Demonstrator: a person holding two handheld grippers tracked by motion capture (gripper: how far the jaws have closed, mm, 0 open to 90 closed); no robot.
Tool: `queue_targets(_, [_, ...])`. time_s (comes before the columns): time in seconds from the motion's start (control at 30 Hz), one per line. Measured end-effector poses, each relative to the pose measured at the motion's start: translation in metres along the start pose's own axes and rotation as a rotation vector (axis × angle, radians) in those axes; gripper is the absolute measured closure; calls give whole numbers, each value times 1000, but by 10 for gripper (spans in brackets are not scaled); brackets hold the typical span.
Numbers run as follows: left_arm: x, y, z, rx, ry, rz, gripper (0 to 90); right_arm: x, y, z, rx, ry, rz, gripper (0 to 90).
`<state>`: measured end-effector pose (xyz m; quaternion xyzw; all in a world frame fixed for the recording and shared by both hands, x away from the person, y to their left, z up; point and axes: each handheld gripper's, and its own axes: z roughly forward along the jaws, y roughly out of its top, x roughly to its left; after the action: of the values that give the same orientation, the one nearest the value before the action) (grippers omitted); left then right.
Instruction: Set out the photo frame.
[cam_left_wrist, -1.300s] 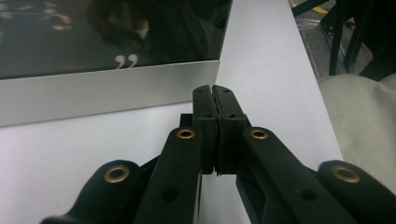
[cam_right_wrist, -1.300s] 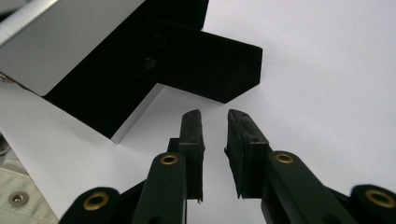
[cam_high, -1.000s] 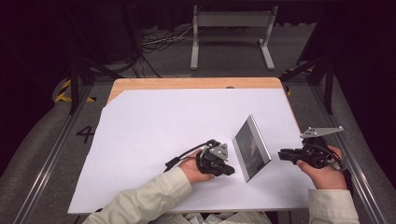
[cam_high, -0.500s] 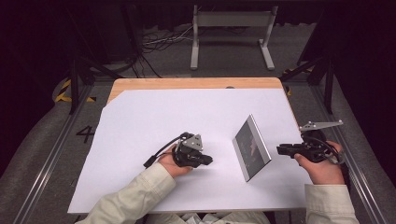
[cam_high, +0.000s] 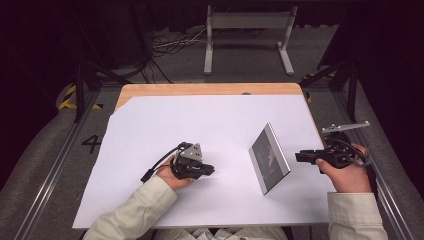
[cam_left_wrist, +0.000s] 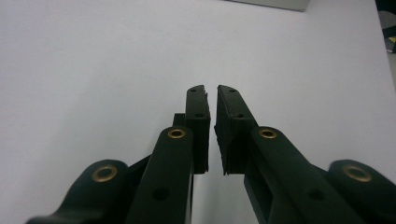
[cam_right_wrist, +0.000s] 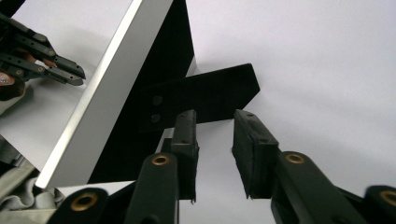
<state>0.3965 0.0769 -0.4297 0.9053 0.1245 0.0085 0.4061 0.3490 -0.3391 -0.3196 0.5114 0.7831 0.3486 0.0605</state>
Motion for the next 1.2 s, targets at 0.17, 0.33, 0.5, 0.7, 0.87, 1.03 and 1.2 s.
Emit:
queue_targets(0.17, [3, -7, -6, -8, 34, -12, 835, 6, 11, 1, 29, 38, 19, 750])
queue_targets(0.33, [10, -13, -8, -19, 42, -48, 829, 15, 22, 1, 49, 15, 16, 773])
queue_targets(0.5, [14, -17, -9, -18, 53, -66, 826, 24, 31, -2, 62, -18, 4, 777])
queue_targets(0.7, [18, -21, -9, -26, 117, -23, 812, 32, 38, -6, 66, -38, 24, 766])
queue_targets(0.87, [21, -24, -13, -70, 123, -42, 810, 37, 42, -8, 75, -48, 49, 757])
queue_targets(1.03, [22, -25, -11, -58, 130, -40, 808, 41, 45, -8, 83, -51, 74, 750])
queue_targets(1.2, [21, -25, -9, -49, 136, -35, 803, 45, 51, -6, 109, -54, 94, 734])
